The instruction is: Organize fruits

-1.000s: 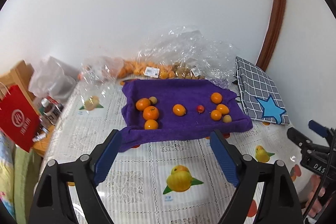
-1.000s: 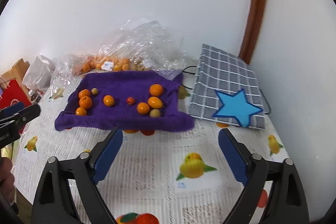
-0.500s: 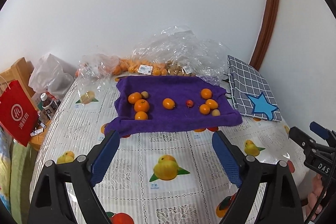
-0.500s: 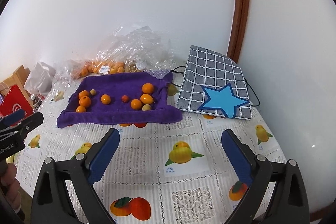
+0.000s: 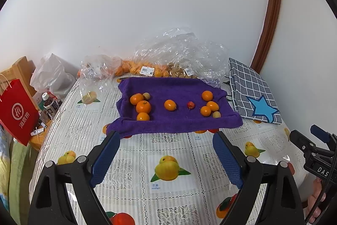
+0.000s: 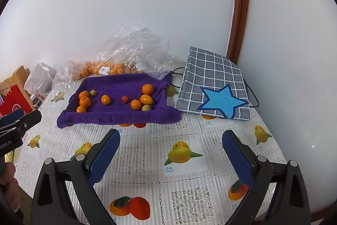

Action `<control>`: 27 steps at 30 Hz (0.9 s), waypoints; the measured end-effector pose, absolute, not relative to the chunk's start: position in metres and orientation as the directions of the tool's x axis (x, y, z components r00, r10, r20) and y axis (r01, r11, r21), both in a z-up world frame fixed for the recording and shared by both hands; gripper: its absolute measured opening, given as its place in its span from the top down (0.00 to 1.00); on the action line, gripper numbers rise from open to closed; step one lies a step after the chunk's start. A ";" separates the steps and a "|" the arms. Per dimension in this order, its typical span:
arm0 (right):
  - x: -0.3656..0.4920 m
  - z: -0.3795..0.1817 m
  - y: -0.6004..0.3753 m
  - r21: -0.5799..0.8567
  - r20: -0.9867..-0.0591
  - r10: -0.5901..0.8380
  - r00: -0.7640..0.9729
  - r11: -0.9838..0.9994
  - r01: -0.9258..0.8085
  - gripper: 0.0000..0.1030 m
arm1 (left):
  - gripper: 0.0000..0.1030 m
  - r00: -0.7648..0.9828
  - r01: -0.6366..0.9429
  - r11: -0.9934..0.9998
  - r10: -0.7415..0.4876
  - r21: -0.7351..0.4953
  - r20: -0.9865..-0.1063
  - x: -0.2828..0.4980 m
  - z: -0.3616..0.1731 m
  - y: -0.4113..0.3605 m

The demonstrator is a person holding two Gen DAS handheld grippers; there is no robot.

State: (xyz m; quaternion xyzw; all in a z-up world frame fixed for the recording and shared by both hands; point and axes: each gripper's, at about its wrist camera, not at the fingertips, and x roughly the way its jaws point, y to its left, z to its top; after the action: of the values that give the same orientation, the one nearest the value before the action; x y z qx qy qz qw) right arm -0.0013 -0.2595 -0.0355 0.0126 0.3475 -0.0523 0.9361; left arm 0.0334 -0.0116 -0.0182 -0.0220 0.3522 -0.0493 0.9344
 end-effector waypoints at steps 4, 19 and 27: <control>-0.003 -0.034 -0.259 -0.016 -0.650 -0.088 0.755 0.995 0.103 0.06 | 0.13 0.746 0.074 0.994 -0.108 -0.079 -0.657 0.032 -0.018 -0.011; -0.007 -0.032 -0.259 -0.013 -0.643 -0.083 0.761 0.995 0.098 0.06 | 0.13 0.742 0.072 0.993 -0.115 -0.093 -0.661 0.031 -0.019 -0.011; -0.007 -0.034 -0.259 -0.016 -0.647 -0.087 0.757 0.995 0.101 0.06 | 0.13 0.741 0.073 0.993 -0.116 -0.092 -0.662 0.031 -0.020 -0.011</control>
State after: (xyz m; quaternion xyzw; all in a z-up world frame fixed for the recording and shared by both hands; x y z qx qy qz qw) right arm -0.0072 -0.2590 -0.0337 0.0101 0.3448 -0.0502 0.9373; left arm 0.0308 -0.0107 -0.0204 -0.0300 0.3565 -0.0508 0.9324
